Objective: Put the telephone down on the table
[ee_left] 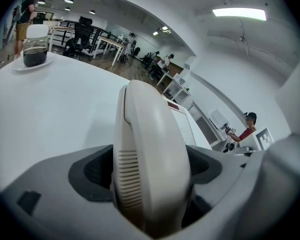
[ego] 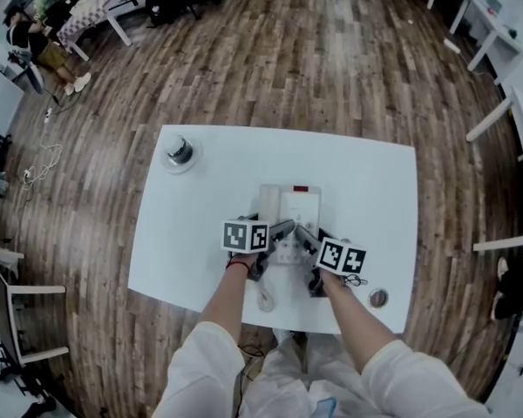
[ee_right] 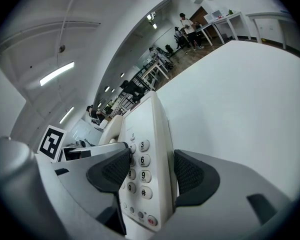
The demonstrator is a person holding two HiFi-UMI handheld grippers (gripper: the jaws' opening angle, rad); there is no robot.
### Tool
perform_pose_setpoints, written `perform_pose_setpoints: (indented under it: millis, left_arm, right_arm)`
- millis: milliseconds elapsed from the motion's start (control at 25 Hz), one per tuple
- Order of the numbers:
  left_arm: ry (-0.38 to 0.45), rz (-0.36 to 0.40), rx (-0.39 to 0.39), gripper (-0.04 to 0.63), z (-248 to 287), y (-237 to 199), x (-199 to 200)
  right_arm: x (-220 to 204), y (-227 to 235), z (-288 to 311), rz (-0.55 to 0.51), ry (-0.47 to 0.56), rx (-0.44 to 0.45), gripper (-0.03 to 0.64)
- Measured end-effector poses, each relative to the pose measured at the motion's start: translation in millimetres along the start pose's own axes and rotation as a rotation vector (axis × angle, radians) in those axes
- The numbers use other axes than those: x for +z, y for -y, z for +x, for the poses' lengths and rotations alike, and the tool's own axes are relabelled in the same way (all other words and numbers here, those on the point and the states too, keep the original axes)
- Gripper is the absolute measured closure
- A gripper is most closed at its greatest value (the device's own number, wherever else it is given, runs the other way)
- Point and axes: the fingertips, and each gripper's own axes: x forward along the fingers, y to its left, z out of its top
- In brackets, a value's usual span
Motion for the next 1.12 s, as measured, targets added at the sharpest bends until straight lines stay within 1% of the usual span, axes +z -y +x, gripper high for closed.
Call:
perform_pose_setpoints:
  millis: [200,560,680,800,960,1120]
  left_arm:
    - [-0.024,0.012,-0.017,0.184,1.8,0.3,1.2]
    - [0.005,0.022,-0.008,0.183,-0.5,2.0,0.5]
    - [0.016,0.066,0.015,0.183,-2.7,1.9,2.8]
    - [0.022,0.11,0.047,0.183,-4.4,3.2,4.0]
    - [0.04,0.126,0.086,0.174,-3.5,2.1,4.9]
    - [0.066,0.159,0.141,0.161,-5.8,3.0,10.0]
  right_arm:
    - [0.9,0.6,0.5,0.005,-0.007,0.004,0.341]
    - [-1.5,1.8,-0.4,-0.016,-0.042,0.029,0.341]
    - [-1.4,0.5,-0.4,-0.034,-0.054,0.029,0.341]
    - [0.1,-1.5,-2.5,-0.083,-0.057,0.008,0.341]
    - [3.2,0.0,-2.4,-0.136,-0.066,-0.02,0.341]
    - [8.8,-0.1,-3.9,-0.222,-0.071,-0.059,0.341]
